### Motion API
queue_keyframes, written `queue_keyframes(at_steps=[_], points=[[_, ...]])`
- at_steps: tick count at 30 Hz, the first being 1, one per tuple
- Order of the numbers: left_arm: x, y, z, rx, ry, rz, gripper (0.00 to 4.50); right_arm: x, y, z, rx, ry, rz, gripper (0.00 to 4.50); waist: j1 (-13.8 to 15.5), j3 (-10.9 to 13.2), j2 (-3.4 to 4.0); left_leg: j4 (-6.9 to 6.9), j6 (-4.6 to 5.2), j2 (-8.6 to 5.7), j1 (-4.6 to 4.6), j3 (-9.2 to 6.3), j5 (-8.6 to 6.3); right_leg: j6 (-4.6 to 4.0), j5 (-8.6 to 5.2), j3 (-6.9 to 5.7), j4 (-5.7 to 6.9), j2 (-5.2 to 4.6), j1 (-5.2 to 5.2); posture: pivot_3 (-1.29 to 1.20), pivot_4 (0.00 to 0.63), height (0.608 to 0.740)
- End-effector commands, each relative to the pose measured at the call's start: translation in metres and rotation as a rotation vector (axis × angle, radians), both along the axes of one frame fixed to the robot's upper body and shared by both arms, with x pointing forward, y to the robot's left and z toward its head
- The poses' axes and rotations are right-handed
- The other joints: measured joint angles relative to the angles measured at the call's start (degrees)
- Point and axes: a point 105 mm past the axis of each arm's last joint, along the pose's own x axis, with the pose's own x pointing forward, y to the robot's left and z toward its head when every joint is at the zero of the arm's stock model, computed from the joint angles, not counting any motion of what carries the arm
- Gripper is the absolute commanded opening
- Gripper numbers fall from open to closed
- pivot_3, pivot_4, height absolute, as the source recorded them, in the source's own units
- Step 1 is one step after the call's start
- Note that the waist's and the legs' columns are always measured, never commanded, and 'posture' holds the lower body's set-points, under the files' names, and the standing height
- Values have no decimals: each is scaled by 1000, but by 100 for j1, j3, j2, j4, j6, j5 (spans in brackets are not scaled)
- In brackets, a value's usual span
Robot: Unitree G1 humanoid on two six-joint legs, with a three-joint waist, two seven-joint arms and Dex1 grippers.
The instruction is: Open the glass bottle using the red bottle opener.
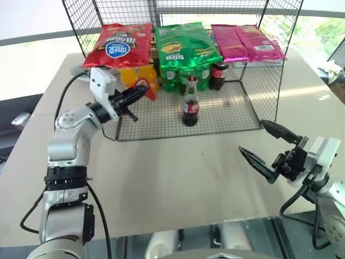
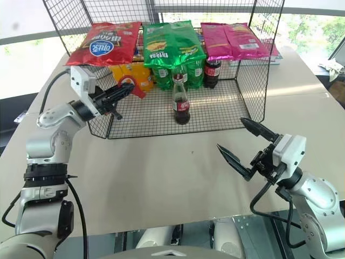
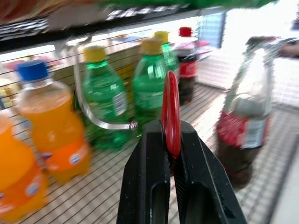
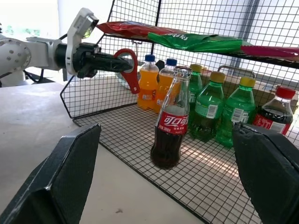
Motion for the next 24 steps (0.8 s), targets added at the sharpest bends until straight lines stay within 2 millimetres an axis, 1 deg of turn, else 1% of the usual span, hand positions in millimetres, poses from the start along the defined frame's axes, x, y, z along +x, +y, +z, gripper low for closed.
queue_keyframes(at_steps=[1, 4, 5, 7, 8, 10, 11, 13, 15, 18, 21, 24], points=[[-14, -1, 15, -109, 23, -72, 129, -4, 6, 5, -6, -8, 14, 4500, -5, 0, 0, 0, 0, 1, 0, 0, 0, 0, 0, 0, 0, 0, 0, 0, 150, 740], [-39, -6, 12, -235, 157, -195, 129, -5, 13, -2, -14, 40, 43, 4500, -34, 0, 0, -1, 0, 8, -1, 1, 0, 0, 0, 4, 0, -4, -3, 0, 150, 740], [-48, -6, 11, -280, 196, -224, 129, -3, 17, -3, -9, 55, 44, 4500, -42, 0, 0, -1, 0, 10, -1, 1, 0, 0, 0, 6, 0, -13, -4, 0, 150, 740], [-71, -11, 7, -387, 284, -286, 129, -1, 33, -4, 30, 142, 122, 4500, -85, 1, 0, -2, -1, 13, -1, 0, 0, -1, -1, 6, 0, -16, -6, 0, 150, 740], [-81, -15, 4, -435, 326, -314, 129, -1, 43, -4, 24, 173, 164, 4500, -125, 1, 0, -2, -1, 14, -1, 0, 0, -1, 0, 8, 1, -18, -5, 0, 150, 740], [-94, -24, 1, -488, 378, -348, 129, 3, 52, -4, 3, 227, 177, 4500, -114, 1, 0, 0, -1, 14, 1, -2, 0, -1, 0, 6, 2, -30, -5, 0, 150, 740], [-103, -32, -2, -513, 405, -382, 129, 3, 59, -3, 5, 274, 219, 4500, -80, 0, -3, 0, -1, 13, 0, -2, 0, -1, 0, 5, 2, -31, -5, 0, 150, 740], [-115, -48, -7, -567, 444, -424, 129, 2, 72, 4, 77, 356, 340, 4500, -49, 1, -3, 0, -1, 9, 0, -7, 0, -2, 0, 0, 2, -36, -3, 0, 150, 740], [-121, -58, -8, -605, 464, -443, 129, 3, 81, 9, 127, 421, 414, 4500, 10, -1, -8, 1, 0, 5, 1, -7, 0, -3, 1, 1, 3, -43, -1, 0, 150, 740], [-126, -75, -10, -641, 486, -479, 129, -1, 94, 10, 171, 542, 557, 4500, 35, -5, -14, 1, 0, 2, -1, -12, 0, -5, 0, -5, 3, -42, 0, 0, 150, 740], [-126, -80, -8, -644, 495, -503, 129, -4, 100, 5, 148, 611, 635, 4500, 4, -5, -13, 1, 0, -6, 0, -7, 0, -5, 0, 0, 2, -42, 0, 0, 150, 740], [-128, -83, -8, -632, 514, -532, 129, -5, 103, 0, 133, 648, 675, 4500, -6, -5, -12, 0, 1, -7, -1, -5, 0, -5, 0, 2, 2, -35, -2, 0, 150, 740]])
